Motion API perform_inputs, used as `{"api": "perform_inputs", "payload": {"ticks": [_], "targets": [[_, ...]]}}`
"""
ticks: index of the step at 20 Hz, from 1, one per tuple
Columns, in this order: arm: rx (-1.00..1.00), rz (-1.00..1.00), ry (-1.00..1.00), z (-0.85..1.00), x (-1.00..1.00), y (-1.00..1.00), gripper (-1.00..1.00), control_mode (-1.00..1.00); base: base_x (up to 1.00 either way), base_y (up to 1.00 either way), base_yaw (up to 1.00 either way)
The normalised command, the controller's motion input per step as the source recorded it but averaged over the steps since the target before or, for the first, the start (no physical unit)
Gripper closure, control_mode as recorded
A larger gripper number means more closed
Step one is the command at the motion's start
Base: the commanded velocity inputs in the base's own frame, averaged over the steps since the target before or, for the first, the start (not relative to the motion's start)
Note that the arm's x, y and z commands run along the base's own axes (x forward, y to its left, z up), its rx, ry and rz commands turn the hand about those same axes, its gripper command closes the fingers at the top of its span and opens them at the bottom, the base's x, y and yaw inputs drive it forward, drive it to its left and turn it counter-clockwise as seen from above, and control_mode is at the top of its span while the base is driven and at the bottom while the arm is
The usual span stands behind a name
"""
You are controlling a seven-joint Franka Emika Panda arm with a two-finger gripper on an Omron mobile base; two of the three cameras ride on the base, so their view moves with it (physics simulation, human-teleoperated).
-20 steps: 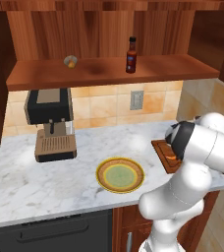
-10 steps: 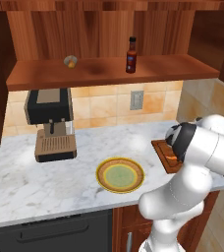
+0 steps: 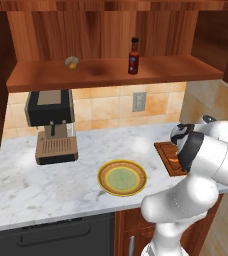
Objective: Pick the shrimp from the plate and place it on the cutting board. Then pick the condiment bottle from the cabinet and place it next to the cutting board.
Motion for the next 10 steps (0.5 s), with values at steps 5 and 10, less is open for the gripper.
{"api": "perform_inputs", "payload": {"ticks": [5, 10], "targets": [[0.00, 0.04, -0.04, 0.31, 0.00, 0.02, -1.00, -1.00, 0.00, 0.00, 0.00], [-0.01, 0.05, -0.06, 0.30, -0.01, 0.10, -1.00, -1.00, 0.00, 0.00, 0.00]]}}
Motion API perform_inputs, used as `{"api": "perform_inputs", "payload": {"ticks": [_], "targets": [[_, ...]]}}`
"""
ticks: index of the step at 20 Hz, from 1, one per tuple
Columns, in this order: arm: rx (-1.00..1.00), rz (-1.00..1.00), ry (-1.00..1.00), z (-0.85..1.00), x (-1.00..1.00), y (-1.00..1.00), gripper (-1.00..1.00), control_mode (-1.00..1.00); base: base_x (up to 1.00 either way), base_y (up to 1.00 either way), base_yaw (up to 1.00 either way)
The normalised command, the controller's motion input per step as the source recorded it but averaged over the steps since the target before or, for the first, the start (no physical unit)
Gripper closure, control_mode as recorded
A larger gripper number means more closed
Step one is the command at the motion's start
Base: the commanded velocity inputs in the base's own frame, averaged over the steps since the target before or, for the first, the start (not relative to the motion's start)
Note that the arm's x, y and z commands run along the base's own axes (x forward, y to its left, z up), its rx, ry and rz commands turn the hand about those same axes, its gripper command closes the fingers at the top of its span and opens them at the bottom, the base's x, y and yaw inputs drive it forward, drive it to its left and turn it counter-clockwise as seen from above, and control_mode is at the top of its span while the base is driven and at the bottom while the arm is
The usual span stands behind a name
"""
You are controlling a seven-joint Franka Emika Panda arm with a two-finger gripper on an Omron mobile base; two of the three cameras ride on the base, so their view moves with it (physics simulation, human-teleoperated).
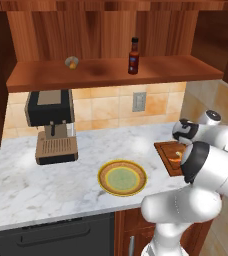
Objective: Pick the shrimp from the plate and place it on the cutting board. Then pick the condiment bottle from the cabinet and place it next to the cutting board.
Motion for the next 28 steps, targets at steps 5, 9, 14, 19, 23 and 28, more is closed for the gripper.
{"api": "perform_inputs", "payload": {"ticks": [5, 9, 14, 19, 23, 28], "targets": [[-0.03, 0.07, -0.08, 0.28, -0.04, 0.16, -1.00, -1.00, 0.00, 0.00, 0.00], [-0.05, 0.06, -0.09, 0.25, -0.06, 0.20, -1.00, -1.00, 0.00, 0.00, 0.00], [-0.04, 0.06, -0.09, 0.24, -0.13, 0.19, -1.00, -1.00, 0.00, 0.00, 0.00], [-0.01, 0.02, -0.06, 0.20, -0.17, 0.20, -1.00, -1.00, 0.00, 0.00, 0.00], [0.00, 0.01, -0.03, 0.16, -0.16, 0.25, -1.00, -1.00, 0.00, 0.00, 0.00], [0.00, 0.03, 0.00, 0.13, -0.13, 0.27, -1.00, -1.00, 0.00, 0.00, 0.00]]}}
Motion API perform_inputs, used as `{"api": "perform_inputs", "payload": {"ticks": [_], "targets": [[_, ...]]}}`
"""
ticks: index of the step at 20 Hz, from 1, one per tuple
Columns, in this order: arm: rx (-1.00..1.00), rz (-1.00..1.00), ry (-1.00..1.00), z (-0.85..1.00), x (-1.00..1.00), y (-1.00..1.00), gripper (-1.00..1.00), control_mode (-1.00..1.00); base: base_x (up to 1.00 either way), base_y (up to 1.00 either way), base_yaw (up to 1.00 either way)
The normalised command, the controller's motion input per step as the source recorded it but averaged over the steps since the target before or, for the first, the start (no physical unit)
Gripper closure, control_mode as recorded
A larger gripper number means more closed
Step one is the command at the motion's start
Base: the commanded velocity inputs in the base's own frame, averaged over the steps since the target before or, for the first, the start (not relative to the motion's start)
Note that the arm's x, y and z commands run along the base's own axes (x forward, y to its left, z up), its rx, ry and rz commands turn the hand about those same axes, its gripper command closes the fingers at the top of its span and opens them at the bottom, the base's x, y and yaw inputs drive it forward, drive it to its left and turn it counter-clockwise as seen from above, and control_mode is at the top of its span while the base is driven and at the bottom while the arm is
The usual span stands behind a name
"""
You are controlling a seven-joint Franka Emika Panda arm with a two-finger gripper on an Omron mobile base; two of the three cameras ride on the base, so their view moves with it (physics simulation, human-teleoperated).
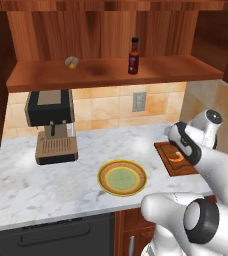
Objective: Pick the shrimp from the plate and place it on the cutting board. Then pick the condiment bottle from the cabinet and place it next to the cutting board.
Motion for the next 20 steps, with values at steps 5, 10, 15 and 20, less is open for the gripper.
{"api": "perform_inputs", "payload": {"ticks": [5, 10, 15, 20], "targets": [[0.00, 0.06, -0.02, 0.08, -0.04, 0.18, -1.00, -1.00, 0.00, 0.00, 0.00], [0.00, 0.10, -0.04, 0.02, -0.01, 0.06, -1.00, -1.00, 0.00, 0.00, 0.00], [0.00, 0.12, -0.06, 0.04, 0.00, 0.04, -1.00, -1.00, 0.00, 0.00, 0.00], [0.00, 0.07, -0.01, 0.13, -0.04, 0.12, -1.00, -1.00, 0.00, 0.00, 0.00]]}}
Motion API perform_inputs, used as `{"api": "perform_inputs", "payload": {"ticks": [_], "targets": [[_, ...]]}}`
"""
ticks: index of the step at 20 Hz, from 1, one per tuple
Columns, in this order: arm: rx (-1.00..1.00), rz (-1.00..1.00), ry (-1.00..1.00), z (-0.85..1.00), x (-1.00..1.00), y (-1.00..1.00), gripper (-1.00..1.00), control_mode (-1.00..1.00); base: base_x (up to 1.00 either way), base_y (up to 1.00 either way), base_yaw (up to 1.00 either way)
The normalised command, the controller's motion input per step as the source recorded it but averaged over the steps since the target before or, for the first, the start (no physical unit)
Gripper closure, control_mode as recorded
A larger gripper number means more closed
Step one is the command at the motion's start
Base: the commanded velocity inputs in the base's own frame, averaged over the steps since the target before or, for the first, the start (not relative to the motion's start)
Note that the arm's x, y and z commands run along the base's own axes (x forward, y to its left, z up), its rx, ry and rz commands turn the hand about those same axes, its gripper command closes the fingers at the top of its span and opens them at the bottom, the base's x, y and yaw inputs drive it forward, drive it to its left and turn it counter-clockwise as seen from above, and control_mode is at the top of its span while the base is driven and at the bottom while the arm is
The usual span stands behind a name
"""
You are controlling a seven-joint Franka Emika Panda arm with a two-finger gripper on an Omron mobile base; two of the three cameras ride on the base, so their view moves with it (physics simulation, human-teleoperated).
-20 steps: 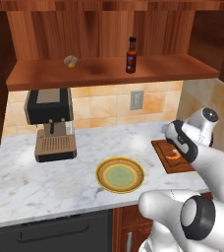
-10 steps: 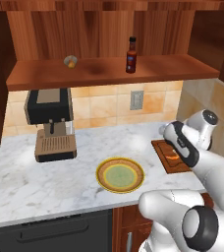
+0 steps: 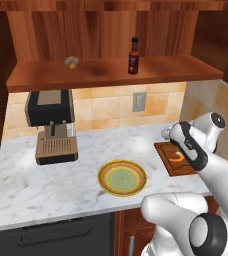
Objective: Pick the shrimp from the plate and place it on the cutting board. Then pick the condiment bottle from the cabinet and place it next to the cutting board.
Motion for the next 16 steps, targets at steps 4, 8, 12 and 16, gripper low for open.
{"api": "perform_inputs", "payload": {"ticks": [4, 8, 12, 16], "targets": [[0.00, 0.04, 0.00, 0.11, -0.09, 0.21, -1.00, -1.00, 0.00, 0.00, 0.00], [0.00, 0.10, -0.04, 0.04, -0.09, 0.24, -1.00, -1.00, 0.00, 0.00, 0.00], [0.00, 0.17, -0.09, 0.00, -0.12, 0.18, -1.00, -1.00, 0.00, 0.00, 0.00], [0.00, 0.19, -0.12, 0.00, -0.07, 0.14, -1.00, -1.00, 0.00, 0.00, 0.00]]}}
